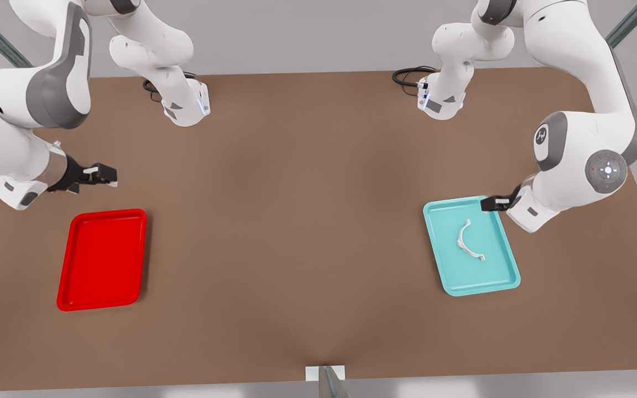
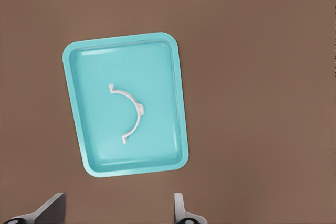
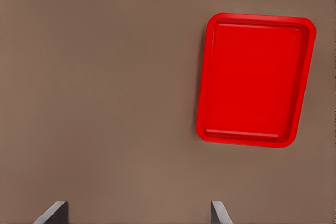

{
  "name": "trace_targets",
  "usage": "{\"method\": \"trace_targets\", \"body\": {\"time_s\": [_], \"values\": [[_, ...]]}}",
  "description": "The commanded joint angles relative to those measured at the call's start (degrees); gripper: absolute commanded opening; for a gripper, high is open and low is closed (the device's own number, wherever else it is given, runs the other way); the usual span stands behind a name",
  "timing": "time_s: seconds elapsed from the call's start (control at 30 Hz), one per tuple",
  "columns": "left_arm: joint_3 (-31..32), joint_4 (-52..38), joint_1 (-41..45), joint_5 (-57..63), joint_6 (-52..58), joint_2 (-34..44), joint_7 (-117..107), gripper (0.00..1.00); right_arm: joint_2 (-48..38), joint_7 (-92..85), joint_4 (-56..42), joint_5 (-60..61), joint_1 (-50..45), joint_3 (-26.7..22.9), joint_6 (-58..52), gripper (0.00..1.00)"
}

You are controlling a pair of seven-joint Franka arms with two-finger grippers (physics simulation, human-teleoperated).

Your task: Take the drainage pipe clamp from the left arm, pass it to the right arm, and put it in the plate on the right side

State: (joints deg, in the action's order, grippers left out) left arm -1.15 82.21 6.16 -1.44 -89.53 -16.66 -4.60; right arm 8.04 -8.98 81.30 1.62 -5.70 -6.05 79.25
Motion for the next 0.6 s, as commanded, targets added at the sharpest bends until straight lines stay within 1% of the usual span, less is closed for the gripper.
{"method": "trace_targets", "body": {"time_s": [0.0,0.03,0.07,0.1,0.17,0.23,0.3,0.33,0.37,0.43,0.47,0.57], "values": [[0.0,0.1,0.0,0.1,-4.0,0.0,-0.9,1.0,0.0,-5.3,0.1,-0.5,0.2,0.0,3.5,1.0],[-0.1,0.6,0.0,0.0,-4.0,-0.1,-1.5,1.0,0.0,-5.3,-0.1,-0.5,0.2,0.1,3.5,1.0],[-0.1,0.8,0.0,0.0,-6.4,-4.2,-1.5,1.0,0.3,-5.4,-0.2,-0.6,0.1,0.3,3.5,1.0],[-0.4,0.4,0.3,0.1,-10.1,-9.9,-2.6,1.0,0.3,-5.5,-0.2,-0.4,0.2,0.3,3.5,1.0],[-0.4,0.5,0.7,-0.3,-21.4,-18.4,-15.2,1.0,0.5,-5.5,-0.2,-0.3,0.2,0.3,3.5,1.0],[-0.4,0.6,0.8,-0.2,-27.1,-22.6,-31.6,1.0,0.5,-5.5,0.3,-0.4,0.1,0.3,3.5,1.0],[-0.4,2.3,0.3,-0.6,-33.2,-23.0,-39.9,1.0,0.5,-5.5,0.4,-0.4,0.1,0.3,3.4,1.0],[-0.4,4.2,-0.2,-0.6,-34.8,-22.8,-46.9,1.0,0.6,-5.5,0.4,-0.4,0.0,0.3,3.3,1.0],[-0.4,6.8,-0.7,-0.5,-36.7,-22.2,-49.2,1.0,0.7,-5.5,0.4,-0.5,0.0,0.3,3.3,1.0],[-0.4,9.5,-2.1,-0.5,-36.9,-21.3,-52.0,1.0,0.8,-5.5,0.4,-0.5,0.0,0.4,3.3,1.0],[-0.3,12.3,-3.8,-0.1,-38.0,-19.5,-51.7,1.0,0.8,-5.5,0.4,-0.5,-0.1,0.4,3.3,1.0],[-0.1,15.4,-3.8,-0.3,-42.0,-19.7,-52.2,1.0,1.0,-5.5,0.4,-0.4,-0.5,0.5,3.0,1.0]]}}
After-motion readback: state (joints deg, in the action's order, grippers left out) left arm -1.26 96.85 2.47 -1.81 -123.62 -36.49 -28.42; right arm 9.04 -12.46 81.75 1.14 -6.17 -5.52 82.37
